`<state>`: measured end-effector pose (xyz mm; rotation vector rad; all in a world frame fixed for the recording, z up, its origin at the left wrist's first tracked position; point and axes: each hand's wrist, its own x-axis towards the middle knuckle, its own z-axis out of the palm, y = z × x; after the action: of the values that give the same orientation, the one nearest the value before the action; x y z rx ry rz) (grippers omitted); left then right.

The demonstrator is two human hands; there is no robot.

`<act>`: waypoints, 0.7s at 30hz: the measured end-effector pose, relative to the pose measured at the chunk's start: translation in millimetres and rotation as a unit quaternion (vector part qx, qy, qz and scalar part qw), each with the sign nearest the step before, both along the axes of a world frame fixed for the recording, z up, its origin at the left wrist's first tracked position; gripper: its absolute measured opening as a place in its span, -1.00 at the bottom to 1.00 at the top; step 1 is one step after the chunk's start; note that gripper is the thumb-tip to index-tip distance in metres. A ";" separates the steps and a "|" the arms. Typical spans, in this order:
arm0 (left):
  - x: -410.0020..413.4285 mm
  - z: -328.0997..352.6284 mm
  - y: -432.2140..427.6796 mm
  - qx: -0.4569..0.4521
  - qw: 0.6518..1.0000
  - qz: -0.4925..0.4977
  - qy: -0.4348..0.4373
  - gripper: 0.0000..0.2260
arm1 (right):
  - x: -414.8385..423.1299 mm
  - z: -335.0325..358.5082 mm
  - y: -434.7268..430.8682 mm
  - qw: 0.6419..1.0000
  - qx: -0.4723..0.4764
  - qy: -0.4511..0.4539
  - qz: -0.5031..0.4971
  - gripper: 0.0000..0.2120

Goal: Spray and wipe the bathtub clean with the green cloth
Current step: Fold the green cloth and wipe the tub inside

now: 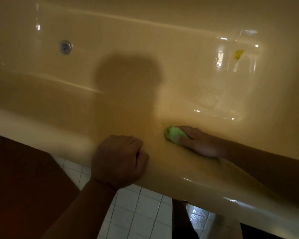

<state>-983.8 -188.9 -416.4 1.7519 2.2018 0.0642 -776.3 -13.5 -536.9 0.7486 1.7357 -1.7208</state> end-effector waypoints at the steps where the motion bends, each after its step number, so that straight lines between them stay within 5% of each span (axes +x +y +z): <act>1: -1.6 -0.9 -1.0 -0.002 1.000 0.001 -0.001 -0.70 | -7.2 -29.1 1.7 0.999 0.026 -0.043 0.008 -0.43; 6: -9.6 -3.7 -5.4 -0.011 1.000 0.007 -0.002 -0.66 | -47.7 -60.3 -12.4 0.987 0.096 -0.124 0.027 -0.36; 11: -16.8 -3.6 -8.6 -0.010 1.000 0.028 -0.005 -0.66 | -32.0 86.8 -30.4 0.993 0.009 0.122 0.001 -0.52; 13: -20.1 -5.3 -10.3 -0.012 0.999 0.037 -0.007 -0.65 | -19.6 106.4 -26.7 0.988 -0.010 0.154 0.029 -0.53; 17: -22.2 -4.3 -11.0 -0.012 0.999 0.044 0.003 -0.65 | -30.5 35.4 -14.9 0.997 -0.007 0.081 0.000 -0.47; 21: -28.7 -4.3 -12.8 -0.010 0.999 0.034 -0.001 -0.65 | -52.0 -74.0 -5.9 0.992 0.073 -0.098 0.018 -0.42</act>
<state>-1012.4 -201.7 -420.7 1.6649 2.2539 0.0584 -828.2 -19.4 -610.9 0.9136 1.7401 -1.4558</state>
